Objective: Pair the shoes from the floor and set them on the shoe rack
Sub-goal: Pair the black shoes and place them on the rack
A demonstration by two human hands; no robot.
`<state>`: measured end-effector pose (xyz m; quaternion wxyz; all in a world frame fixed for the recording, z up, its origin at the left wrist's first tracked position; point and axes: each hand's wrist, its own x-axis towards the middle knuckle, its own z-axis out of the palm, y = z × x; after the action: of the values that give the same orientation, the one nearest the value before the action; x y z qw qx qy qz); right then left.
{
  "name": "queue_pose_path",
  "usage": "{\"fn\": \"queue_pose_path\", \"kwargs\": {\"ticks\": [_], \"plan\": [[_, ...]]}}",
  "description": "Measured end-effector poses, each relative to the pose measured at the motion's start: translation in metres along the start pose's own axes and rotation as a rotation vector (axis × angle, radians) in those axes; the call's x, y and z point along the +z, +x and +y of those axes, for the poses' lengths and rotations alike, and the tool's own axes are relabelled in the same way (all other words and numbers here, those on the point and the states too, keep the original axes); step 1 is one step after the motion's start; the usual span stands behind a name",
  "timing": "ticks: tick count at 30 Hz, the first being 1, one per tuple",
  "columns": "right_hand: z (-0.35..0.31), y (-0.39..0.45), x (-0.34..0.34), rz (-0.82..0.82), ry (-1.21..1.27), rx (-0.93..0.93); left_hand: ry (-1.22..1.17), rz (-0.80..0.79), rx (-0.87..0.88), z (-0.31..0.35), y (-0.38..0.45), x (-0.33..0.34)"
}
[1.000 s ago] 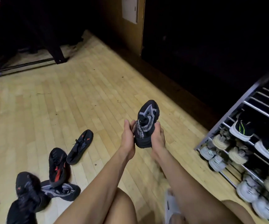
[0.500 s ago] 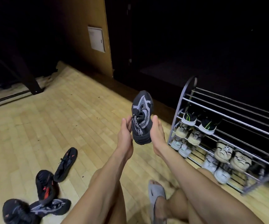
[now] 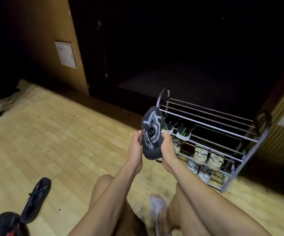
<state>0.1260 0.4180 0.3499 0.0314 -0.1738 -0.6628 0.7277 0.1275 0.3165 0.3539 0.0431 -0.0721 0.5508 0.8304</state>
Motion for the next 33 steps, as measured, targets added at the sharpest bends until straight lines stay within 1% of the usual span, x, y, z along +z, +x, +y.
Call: {"fn": "queue_pose_path", "kwargs": {"ticks": [5, 9, 14, 19, 24, 27, 30, 33], "plan": [[0.008, 0.022, -0.026, 0.067, -0.003, 0.057, 0.026, -0.036, -0.055, -0.023, 0.011, 0.020], [0.028, 0.042, -0.055, 0.124, -0.011, 0.091, 0.076, -0.079, -0.105, -0.051, 0.025, 0.044], [0.051, 0.076, -0.104, 0.180, 0.045, 0.201, 0.147, -0.132, -0.188, -0.093, 0.046, 0.078], [0.077, 0.121, -0.151, 0.240, 0.075, 0.247, 0.221, -0.216, -0.256, -0.126, 0.074, 0.119], [0.085, 0.168, -0.195, 0.297, 0.194, 0.281, 0.314, -0.302, -0.263, -0.163, 0.113, 0.162], [0.091, 0.202, -0.210, 0.316, 0.258, 0.315, 0.349, -0.291, -0.277, -0.177, 0.137, 0.186], [0.094, 0.228, -0.226, 0.362, 0.250, 0.345, 0.357, -0.322, -0.288, -0.192, 0.158, 0.203], [0.101, 0.254, -0.245, 0.381, 0.214, 0.335, 0.368, -0.332, -0.289, -0.207, 0.175, 0.218]]}}
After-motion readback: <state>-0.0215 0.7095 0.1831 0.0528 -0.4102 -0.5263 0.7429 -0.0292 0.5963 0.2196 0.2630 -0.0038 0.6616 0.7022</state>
